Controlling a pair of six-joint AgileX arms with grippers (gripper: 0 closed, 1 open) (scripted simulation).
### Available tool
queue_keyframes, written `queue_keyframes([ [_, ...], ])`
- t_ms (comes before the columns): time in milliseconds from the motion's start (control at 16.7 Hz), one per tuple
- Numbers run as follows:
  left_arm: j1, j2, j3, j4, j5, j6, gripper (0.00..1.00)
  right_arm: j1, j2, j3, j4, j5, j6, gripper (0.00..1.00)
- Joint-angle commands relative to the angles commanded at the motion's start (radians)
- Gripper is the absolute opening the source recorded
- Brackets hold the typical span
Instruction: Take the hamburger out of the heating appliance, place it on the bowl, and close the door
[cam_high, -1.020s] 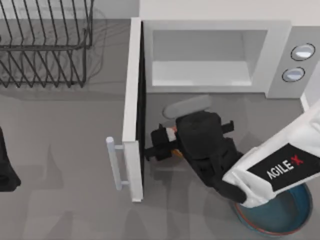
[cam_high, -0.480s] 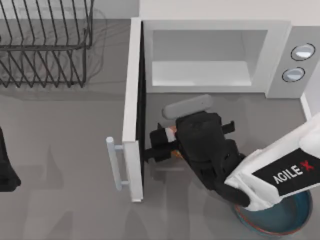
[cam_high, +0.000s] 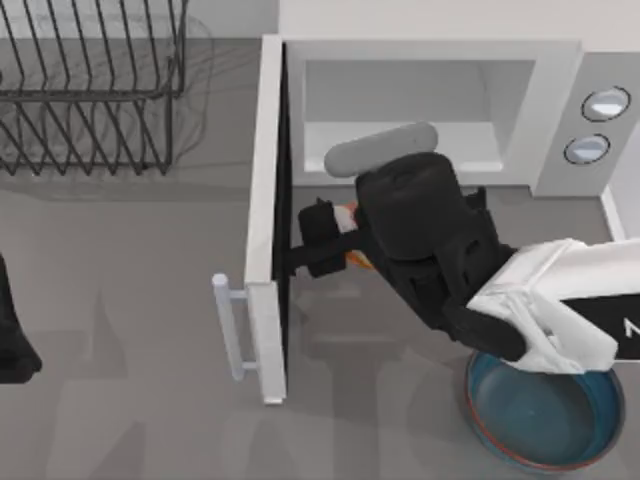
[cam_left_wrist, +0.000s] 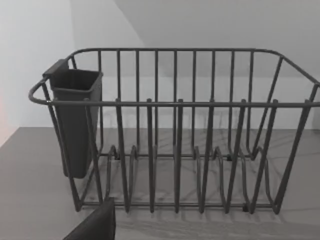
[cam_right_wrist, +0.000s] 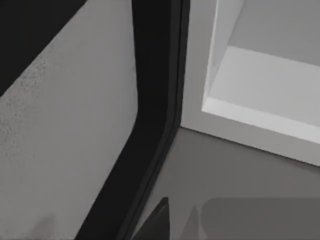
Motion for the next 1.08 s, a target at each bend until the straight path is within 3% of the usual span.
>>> queue_keyframes([
  [420, 0.000, 0.000, 0.000, 0.000, 0.000, 0.000, 1.00, 0.000, -0.030, 0.009, -0.034, -0.001, 0.002, 0.00],
  [600, 0.000, 0.000, 0.000, 0.000, 0.000, 0.000, 1.00, -0.013, -0.026, 0.007, -0.064, -0.062, -0.057, 0.00],
  [840, 0.000, 0.000, 0.000, 0.000, 0.000, 0.000, 1.00, -0.068, -0.009, -0.005, -0.173, -0.290, -0.279, 0.00],
  [1080, 0.000, 0.000, 0.000, 0.000, 0.000, 0.000, 1.00, -0.181, -0.002, -0.021, -0.341, -0.657, -0.665, 0.00],
])
